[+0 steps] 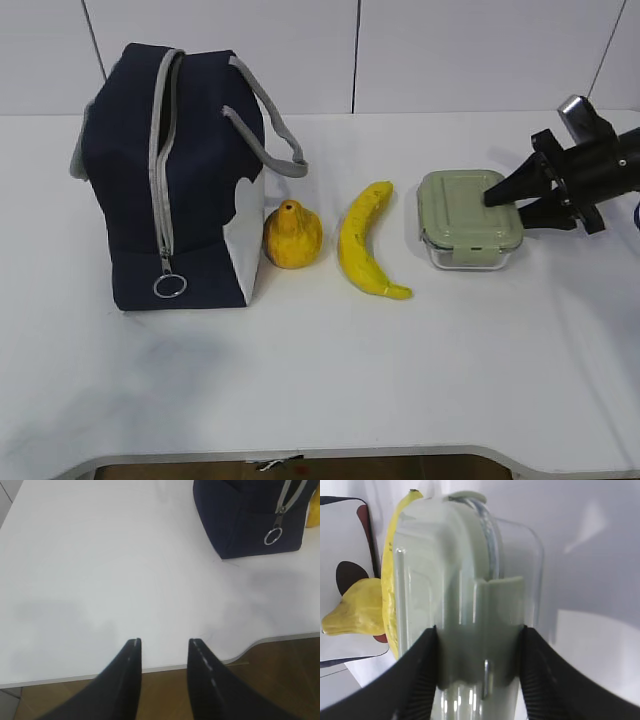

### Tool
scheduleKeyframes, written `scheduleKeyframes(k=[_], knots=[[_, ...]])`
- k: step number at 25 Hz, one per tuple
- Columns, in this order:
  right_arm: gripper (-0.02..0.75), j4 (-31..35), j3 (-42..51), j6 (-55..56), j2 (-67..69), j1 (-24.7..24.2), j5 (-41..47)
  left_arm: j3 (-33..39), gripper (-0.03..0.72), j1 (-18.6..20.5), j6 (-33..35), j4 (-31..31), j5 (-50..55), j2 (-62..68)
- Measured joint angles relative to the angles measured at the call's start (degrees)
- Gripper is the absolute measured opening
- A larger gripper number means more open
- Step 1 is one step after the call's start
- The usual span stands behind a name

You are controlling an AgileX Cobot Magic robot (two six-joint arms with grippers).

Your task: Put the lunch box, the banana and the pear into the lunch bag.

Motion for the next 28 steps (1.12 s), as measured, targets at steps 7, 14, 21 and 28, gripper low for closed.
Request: scheduleKeyframes(k=[7, 14, 21, 28], knots=[[0.374, 0.2, 0.0, 0.2, 0.0, 3.4, -0.3, 0.0, 0.239, 0.0, 0.0, -0.1, 0.0, 0.0], [0.374, -0.4, 0.0, 0.4, -1.3, 3.7, -0.6, 0.0, 0.239, 0.0, 0.0, -0.1, 0.0, 0.0], [0.374, -0.2, 0.0, 0.5, -4.2, 3.7, -0.7, 0.0, 0.239, 0.0, 0.0, -0.1, 0.0, 0.0], [0.374, 0.4, 0.2, 1.3, -6.8, 3.7, -0.7, 0.0, 0.239, 0.0, 0.0, -0.1, 0.0, 0.0]])
